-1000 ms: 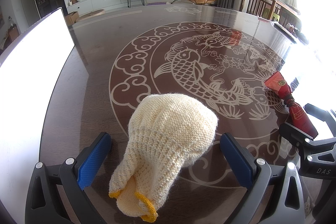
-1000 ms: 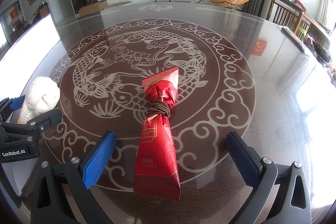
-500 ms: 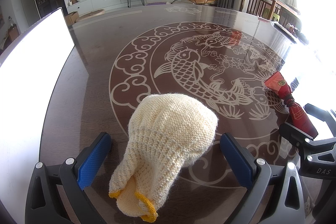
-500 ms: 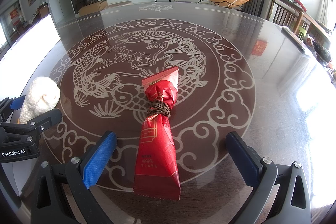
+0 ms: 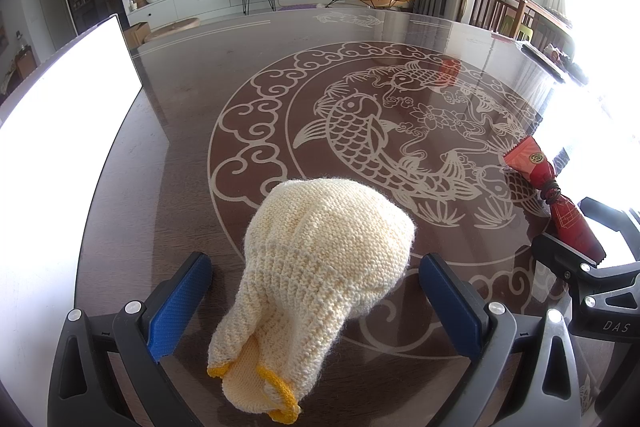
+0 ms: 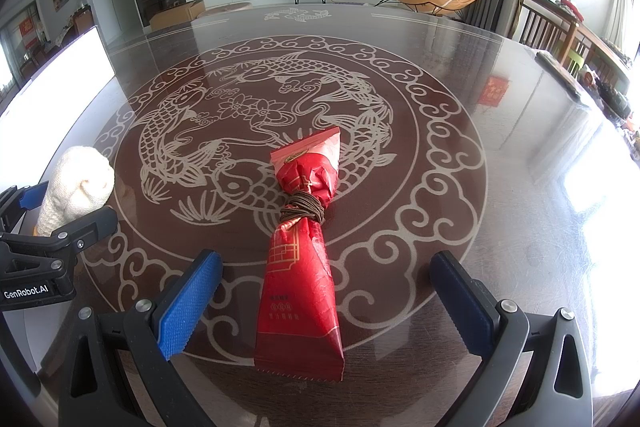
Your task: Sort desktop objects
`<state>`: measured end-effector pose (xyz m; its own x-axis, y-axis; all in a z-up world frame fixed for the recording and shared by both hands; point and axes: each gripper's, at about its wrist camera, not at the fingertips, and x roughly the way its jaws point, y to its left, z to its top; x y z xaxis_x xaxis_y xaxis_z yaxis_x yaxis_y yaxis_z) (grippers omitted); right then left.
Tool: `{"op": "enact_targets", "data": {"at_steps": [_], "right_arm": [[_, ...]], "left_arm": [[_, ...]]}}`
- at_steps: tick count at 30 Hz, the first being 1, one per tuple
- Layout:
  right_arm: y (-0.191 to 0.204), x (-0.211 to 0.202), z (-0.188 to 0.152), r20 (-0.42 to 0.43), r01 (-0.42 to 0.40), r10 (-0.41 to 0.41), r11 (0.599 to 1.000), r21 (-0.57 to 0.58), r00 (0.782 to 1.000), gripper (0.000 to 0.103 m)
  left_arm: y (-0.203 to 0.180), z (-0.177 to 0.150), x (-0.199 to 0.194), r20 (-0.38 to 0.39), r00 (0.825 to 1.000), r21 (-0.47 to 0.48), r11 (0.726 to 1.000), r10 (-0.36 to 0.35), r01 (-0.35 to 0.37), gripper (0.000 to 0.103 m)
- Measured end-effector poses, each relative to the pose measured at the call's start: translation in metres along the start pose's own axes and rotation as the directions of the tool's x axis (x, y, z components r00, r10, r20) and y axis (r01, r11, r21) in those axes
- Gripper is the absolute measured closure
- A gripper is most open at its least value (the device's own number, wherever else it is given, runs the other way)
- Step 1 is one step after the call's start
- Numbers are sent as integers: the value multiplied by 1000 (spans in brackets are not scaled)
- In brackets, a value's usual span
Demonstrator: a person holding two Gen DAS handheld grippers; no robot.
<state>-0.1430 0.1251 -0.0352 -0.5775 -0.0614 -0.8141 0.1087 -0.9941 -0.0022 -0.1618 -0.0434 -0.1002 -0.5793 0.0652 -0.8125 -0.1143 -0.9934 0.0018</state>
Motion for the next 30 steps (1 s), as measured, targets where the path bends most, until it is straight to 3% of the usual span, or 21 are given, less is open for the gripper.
{"op": "enact_targets", "data": {"at_steps": [30], "right_arm": [[0,-2,0,0,0,0,1000,0,1000,0]], "left_arm": [[0,0,0,0,1000,0,1000,0,0,0]]}}
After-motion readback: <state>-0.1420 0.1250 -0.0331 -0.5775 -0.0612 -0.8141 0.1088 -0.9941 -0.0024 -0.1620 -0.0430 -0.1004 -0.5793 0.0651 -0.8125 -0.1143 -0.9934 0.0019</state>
